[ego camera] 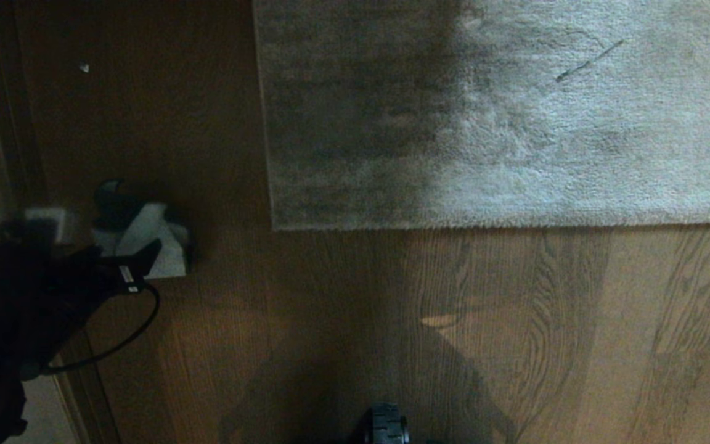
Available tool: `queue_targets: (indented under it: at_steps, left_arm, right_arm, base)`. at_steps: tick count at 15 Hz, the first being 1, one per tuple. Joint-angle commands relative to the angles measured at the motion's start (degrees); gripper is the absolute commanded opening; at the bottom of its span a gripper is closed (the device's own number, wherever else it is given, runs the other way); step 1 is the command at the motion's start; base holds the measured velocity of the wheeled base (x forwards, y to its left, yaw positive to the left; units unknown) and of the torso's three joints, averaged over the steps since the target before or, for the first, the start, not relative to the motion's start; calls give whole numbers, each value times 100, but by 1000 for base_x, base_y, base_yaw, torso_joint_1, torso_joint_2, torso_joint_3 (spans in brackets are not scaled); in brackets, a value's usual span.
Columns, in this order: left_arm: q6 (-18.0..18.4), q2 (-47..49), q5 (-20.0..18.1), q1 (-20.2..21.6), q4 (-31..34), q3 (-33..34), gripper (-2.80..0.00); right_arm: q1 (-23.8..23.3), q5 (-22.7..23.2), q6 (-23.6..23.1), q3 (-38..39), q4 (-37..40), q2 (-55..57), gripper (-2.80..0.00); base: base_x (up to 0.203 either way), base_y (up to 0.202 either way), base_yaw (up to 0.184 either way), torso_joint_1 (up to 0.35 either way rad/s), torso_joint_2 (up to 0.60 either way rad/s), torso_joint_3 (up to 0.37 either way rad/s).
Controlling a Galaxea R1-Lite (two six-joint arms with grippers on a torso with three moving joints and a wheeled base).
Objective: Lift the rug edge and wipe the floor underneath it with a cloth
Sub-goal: Put down the rag
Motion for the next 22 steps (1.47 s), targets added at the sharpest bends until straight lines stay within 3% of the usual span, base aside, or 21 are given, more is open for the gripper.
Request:
queue_targets:
  at_steps: [1, 22]
  left_arm:
    - [-5, -86, 1, 1, -49, 57, 0]
    - [-14, -1283, 72, 71, -40, 1394, 0]
  right_arm:
    - [0, -2, 9, 0, -1, 0, -280]
    - [0, -2, 9, 0, -1, 5, -280]
  base:
    - [0, 0, 0, 0, 0, 0]
    - [0, 0, 0, 0, 0, 0]
